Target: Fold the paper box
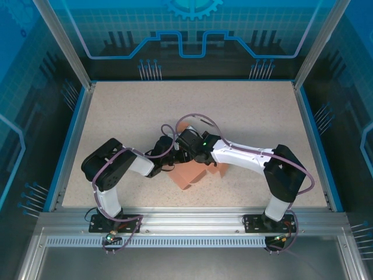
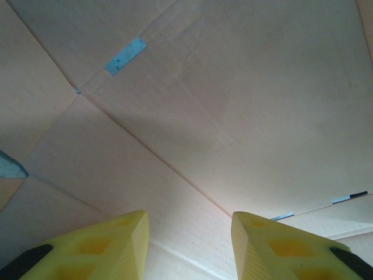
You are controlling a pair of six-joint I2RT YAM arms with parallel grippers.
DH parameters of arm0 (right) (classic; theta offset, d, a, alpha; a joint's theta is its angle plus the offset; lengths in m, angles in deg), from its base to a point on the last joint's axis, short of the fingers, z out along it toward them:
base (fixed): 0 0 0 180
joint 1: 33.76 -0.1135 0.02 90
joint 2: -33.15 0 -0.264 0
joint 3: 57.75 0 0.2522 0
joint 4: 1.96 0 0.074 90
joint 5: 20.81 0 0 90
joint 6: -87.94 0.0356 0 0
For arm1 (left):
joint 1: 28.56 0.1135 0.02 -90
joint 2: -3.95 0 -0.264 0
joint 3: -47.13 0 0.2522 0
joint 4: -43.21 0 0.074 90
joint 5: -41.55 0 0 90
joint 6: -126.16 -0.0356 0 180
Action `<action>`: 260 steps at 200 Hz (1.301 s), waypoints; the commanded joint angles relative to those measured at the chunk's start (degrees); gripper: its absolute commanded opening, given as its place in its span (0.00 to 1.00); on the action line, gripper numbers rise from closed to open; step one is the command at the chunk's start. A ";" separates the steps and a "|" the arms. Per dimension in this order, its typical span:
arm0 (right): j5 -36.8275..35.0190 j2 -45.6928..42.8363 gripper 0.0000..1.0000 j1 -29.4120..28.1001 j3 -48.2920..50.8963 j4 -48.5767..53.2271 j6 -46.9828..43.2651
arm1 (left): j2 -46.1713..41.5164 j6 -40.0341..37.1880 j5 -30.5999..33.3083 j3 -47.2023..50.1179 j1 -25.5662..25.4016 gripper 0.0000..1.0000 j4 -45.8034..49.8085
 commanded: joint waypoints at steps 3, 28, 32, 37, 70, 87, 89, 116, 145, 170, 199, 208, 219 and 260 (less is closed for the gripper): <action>-4.72 1.37 0.00 -1.96 1.41 -3.73 -0.80 | 1.31 0.21 0.24 1.73 0.43 0.44 5.92; -7.05 1.26 0.00 -2.86 3.20 -6.44 -1.66 | 1.17 0.18 0.42 1.72 0.57 0.44 6.03; -7.41 1.22 0.00 -3.04 3.50 -6.90 -1.90 | 1.14 0.22 0.50 1.75 0.58 0.44 6.03; -7.75 1.07 0.00 -3.21 3.92 -7.39 -2.04 | 1.10 0.21 0.57 1.84 0.65 0.44 6.03; -9.55 0.16 0.00 -3.85 6.83 -12.01 -4.45 | 0.81 0.21 0.65 2.02 0.86 0.44 6.10; -9.99 -0.18 0.00 -4.03 7.91 -13.94 -5.68 | 0.79 0.21 0.69 2.03 0.96 0.44 6.06; -10.11 -0.19 0.00 -4.03 8.04 -14.09 -5.72 | 0.79 0.16 0.67 2.03 0.90 0.44 6.08; -11.18 -0.62 0.00 -4.45 9.47 -16.64 -7.01 | 0.70 0.12 0.85 2.16 0.95 0.44 6.20; -11.96 -0.24 0.00 -4.98 10.07 -17.90 -7.24 | 0.81 0.08 1.06 2.28 1.01 0.44 6.14; -12.21 -0.31 0.00 -5.31 9.72 -17.24 -6.89 | 0.65 -0.06 1.10 2.39 1.00 0.44 6.17; -11.20 -1.88 0.00 -5.35 9.03 -15.83 -6.05 | 0.29 -0.26 1.36 2.38 1.01 0.44 6.39; -10.90 -2.28 0.00 -5.35 8.95 -15.62 -5.92 | 0.31 -0.32 1.44 2.38 1.05 0.44 6.44; -10.55 -2.71 0.00 -5.23 8.77 -15.12 -5.69 | 0.16 -0.30 1.41 2.38 1.06 0.44 6.44; -7.91 -4.85 0.00 -3.98 8.10 -13.15 -5.04 | -1.52 -1.02 1.77 2.38 1.23 0.46 7.17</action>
